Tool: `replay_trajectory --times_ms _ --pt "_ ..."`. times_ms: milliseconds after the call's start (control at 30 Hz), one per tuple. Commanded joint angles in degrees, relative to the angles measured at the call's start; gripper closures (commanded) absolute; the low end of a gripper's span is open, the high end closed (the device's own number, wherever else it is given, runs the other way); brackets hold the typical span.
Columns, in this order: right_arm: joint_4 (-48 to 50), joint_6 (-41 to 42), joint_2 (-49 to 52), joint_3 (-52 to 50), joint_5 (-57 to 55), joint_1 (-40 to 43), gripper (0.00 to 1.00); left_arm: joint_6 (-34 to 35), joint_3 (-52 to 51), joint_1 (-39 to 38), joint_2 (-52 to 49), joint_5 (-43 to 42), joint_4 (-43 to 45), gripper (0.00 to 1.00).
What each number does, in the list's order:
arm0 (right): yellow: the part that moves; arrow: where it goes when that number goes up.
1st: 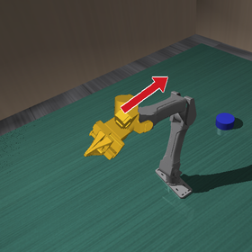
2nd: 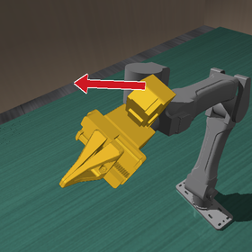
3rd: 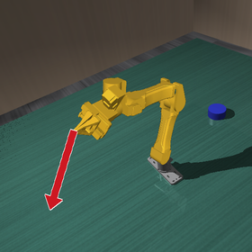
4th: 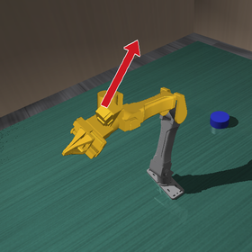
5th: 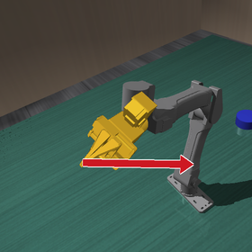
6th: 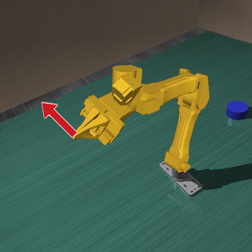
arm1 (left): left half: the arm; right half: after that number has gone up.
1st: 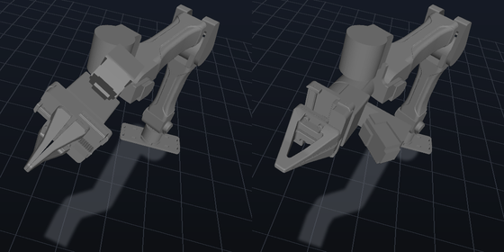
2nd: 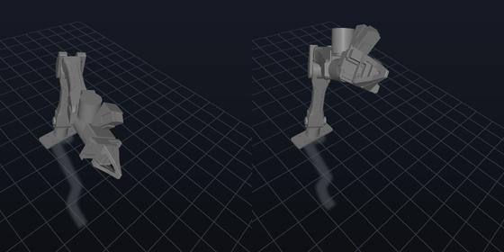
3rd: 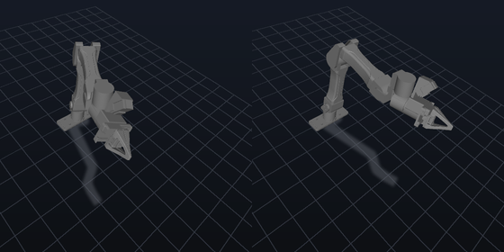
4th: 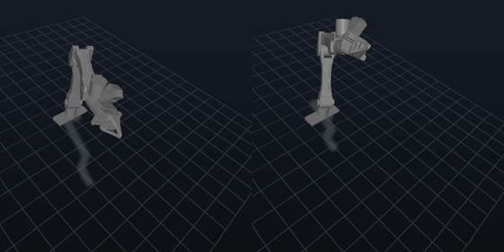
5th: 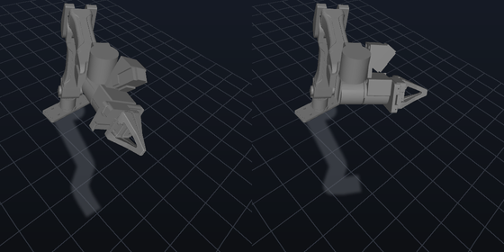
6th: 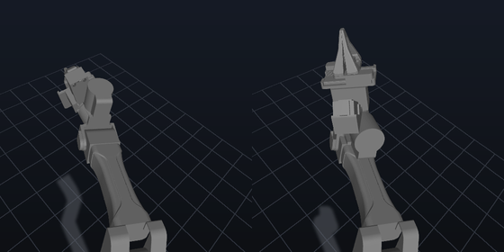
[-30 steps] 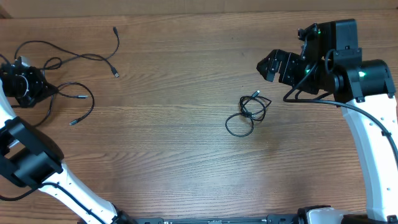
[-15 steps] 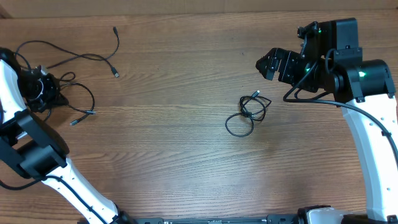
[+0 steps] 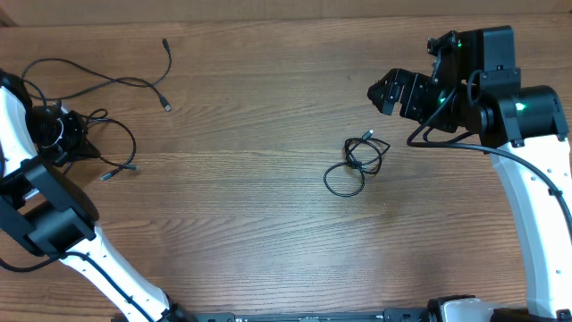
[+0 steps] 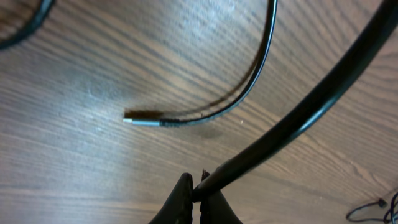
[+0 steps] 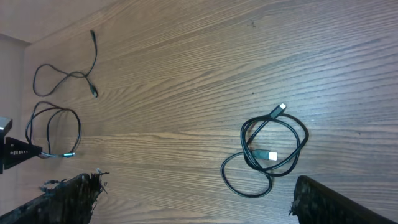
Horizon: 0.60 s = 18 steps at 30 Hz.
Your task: Untangle cables
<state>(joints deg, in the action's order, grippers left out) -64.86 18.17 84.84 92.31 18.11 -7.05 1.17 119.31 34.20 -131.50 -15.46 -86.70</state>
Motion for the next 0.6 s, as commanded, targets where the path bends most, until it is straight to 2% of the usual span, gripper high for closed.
replay_trajectory --times_ms 0,67,133,167,200,233,300,400,567 --pt "0.44 -0.28 0.11 1.03 0.46 0.33 0.0 0.17 0.7 -0.57 -1.77 0.61 -1.68 0.84" --pt "0.42 -0.28 0.11 1.03 0.46 0.33 0.0 0.15 0.7 -0.74 -1.9 0.59 -2.69 0.58" --pt "0.42 -0.33 0.11 1.01 0.46 0.33 0.0 0.17 0.7 -0.87 -1.9 0.48 -3.15 0.55" --pt "0.42 -0.46 0.11 1.03 0.46 0.33 0.0 0.15 0.7 -0.85 -1.9 0.13 -3.23 0.5" --pt "0.42 -0.55 0.11 1.03 0.44 0.33 0.0 0.15 0.7 -0.85 -1.9 -0.24 -3.34 0.35" --pt "0.39 -0.7 0.09 1.03 0.46 0.33 0.0 0.13 0.7 -0.87 -1.9 -0.72 -3.43 0.26" --pt "0.22 -0.7 0.11 1.03 0.44 0.33 0.0 0.11 0.7 -0.85 -1.88 -2.19 -3.41 0.11" --pt "-0.02 -1.2 0.09 1.03 0.44 0.33 0.0 0.13 0.79 -0.85 -1.86 -4.52 -3.45 0.05" --pt "-0.02 -1.77 0.11 1.03 0.44 0.33 0.0 0.11 2.12 -0.85 0.09 -10.54 -2.67 0.05"
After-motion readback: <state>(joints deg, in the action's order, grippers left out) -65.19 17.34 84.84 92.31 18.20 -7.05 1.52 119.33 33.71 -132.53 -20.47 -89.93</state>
